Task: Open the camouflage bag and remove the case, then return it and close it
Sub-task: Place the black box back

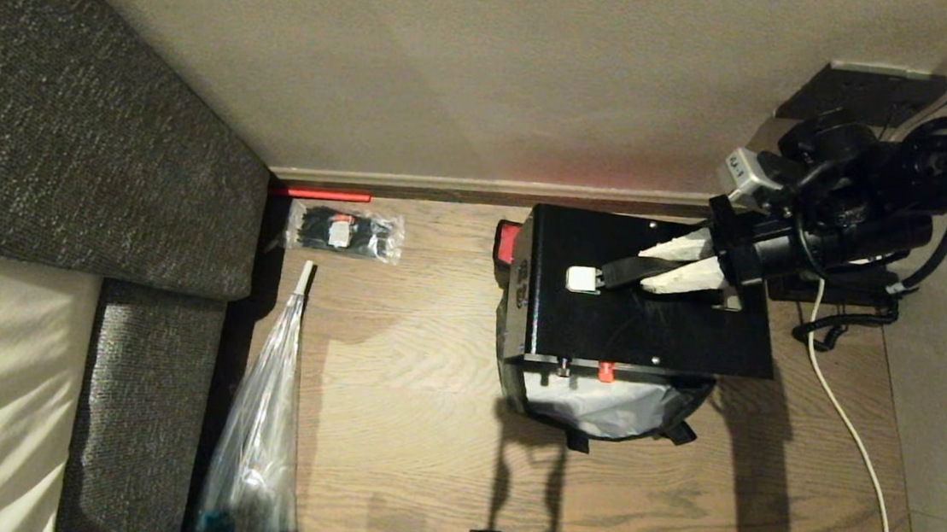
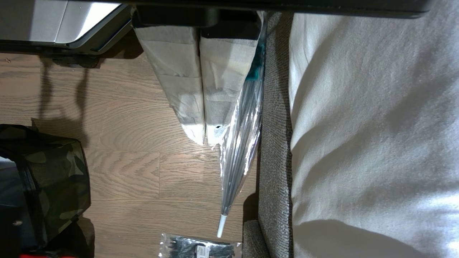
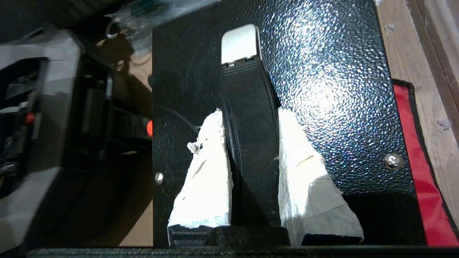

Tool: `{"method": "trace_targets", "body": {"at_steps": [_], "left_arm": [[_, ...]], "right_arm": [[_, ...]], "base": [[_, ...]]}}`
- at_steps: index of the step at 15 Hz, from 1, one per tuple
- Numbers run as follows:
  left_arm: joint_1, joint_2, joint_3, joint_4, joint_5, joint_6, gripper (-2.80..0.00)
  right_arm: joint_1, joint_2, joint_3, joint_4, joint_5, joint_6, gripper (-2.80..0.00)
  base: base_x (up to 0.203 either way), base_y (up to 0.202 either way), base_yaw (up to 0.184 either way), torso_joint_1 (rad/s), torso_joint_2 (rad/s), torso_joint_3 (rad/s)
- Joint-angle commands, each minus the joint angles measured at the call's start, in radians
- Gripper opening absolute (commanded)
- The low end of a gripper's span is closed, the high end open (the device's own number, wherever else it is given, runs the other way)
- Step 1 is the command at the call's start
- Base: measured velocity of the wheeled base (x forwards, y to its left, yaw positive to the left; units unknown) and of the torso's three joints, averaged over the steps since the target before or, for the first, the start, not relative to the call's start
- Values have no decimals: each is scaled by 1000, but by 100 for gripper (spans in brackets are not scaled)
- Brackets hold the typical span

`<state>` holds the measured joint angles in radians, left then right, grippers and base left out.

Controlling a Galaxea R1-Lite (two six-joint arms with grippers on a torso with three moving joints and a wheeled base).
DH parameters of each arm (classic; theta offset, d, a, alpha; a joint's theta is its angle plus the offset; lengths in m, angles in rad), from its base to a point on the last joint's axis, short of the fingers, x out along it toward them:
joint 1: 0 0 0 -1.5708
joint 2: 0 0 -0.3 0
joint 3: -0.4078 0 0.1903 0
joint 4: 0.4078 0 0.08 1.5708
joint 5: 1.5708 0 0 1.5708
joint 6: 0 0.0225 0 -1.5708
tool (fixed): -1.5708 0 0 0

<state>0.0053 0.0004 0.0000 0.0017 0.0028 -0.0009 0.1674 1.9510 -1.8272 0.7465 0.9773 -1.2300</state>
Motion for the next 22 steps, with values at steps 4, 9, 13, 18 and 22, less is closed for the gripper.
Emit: {"method": "trace_targets", "body": {"at_steps": [4,9,13,18,22], "left_arm": [[1,-2,2,0,0,-1,-280],[1,0,2,0,0,-1,-280],[1,0,2,0,0,-1,-280],[1,0,2,0,0,-1,-280],[1,0,2,0,0,-1,-280]], "right_arm": [[-9,106,-34,-38,20,-6,-280],[-49,129,8,-61,31,-9,-280],[-83,106,25,-62,33,-17,-280],[-85,69,48,-60,33,-17,-280],[-85,0,120,-60,29,-19,-280]], "base": [[0,0,0,0,0,0],[0,0,0,0,0,0],[0,0,0,0,0,0],[0,0,0,0,0,0],[0,0,0,0,0,0]]}}
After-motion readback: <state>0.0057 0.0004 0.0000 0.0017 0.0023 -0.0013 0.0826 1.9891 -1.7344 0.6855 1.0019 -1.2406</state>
